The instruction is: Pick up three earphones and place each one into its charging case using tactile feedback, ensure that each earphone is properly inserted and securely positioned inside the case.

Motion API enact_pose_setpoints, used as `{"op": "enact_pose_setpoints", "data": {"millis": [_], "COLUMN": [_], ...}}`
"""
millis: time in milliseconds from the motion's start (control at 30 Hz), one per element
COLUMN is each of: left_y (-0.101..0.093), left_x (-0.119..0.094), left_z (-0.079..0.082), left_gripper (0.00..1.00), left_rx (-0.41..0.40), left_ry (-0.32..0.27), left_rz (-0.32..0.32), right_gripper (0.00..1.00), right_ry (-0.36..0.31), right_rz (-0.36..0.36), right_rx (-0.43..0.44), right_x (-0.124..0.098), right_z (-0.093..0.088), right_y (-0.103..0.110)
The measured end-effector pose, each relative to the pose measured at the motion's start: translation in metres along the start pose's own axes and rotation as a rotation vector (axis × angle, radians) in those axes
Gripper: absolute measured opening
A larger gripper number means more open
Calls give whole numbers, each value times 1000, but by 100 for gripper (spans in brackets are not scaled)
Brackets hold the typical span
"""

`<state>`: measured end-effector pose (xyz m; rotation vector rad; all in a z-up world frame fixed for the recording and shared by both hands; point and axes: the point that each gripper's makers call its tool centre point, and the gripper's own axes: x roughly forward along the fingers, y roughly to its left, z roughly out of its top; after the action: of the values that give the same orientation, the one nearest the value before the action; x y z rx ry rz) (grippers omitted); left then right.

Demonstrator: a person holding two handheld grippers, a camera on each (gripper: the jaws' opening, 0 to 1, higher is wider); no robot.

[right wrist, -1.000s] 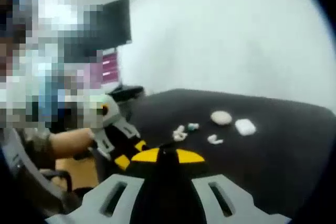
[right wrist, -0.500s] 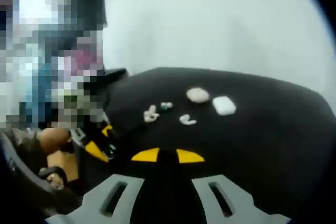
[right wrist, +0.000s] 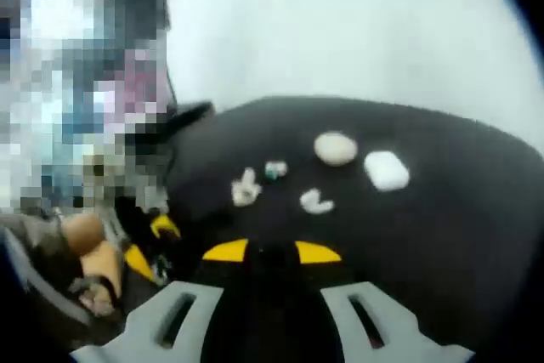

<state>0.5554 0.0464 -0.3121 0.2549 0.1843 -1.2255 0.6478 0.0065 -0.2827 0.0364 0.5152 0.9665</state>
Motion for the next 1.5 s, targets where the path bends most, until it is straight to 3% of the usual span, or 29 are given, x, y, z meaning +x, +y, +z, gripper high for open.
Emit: {"op": "enact_pose_setpoints", "data": {"millis": [100,200,267,400,467,567,767,867,967,1067,1300,1400,1500], "left_y": [0,0,0,0,0,0,0,-1,0,0,0,0,0], "left_x": [0,0,0,0,0,0,0,-1,-1,-1,-1,-1,0], "left_z": [0,0,0,0,0,0,0,0,0,0,0,0,0], "left_gripper": [15,15,15,15,15,15,15,15,15,15,15,15,15], "left_rx": [0,0,1,1,2,3,0,1,2,3,1,-1,-2], "left_ry": [0,0,0,0,-1,-1,-2,-2,-3,-3,-4,-3,-3], "left_rz": [-1,-2,-1,1,2,1,-1,-1,-2,-2,-7,-7,-8], "right_gripper": [22,21,21,21,21,20,19,19,19,19,16,14,14], "right_ry": [-80,-76,-29,71,103,131,195,274,276,287,284,268,157], "right_rz": [-20,-30,0,120,165,178,264,282,265,304,318,319,327], "right_rx": [-51,-77,-115,-372,-483,-554,-499,-562,-588,-532,-555,-489,-370], "right_x": [-13,-18,-16,-7,-5,-2,7,14,21,21,34,34,28], "right_z": [23,27,17,-6,-12,-10,-13,-26,-28,-33,-35,-30,-10], "right_y": [-11,-18,-15,4,12,18,28,26,16,14,15,17,24]}}
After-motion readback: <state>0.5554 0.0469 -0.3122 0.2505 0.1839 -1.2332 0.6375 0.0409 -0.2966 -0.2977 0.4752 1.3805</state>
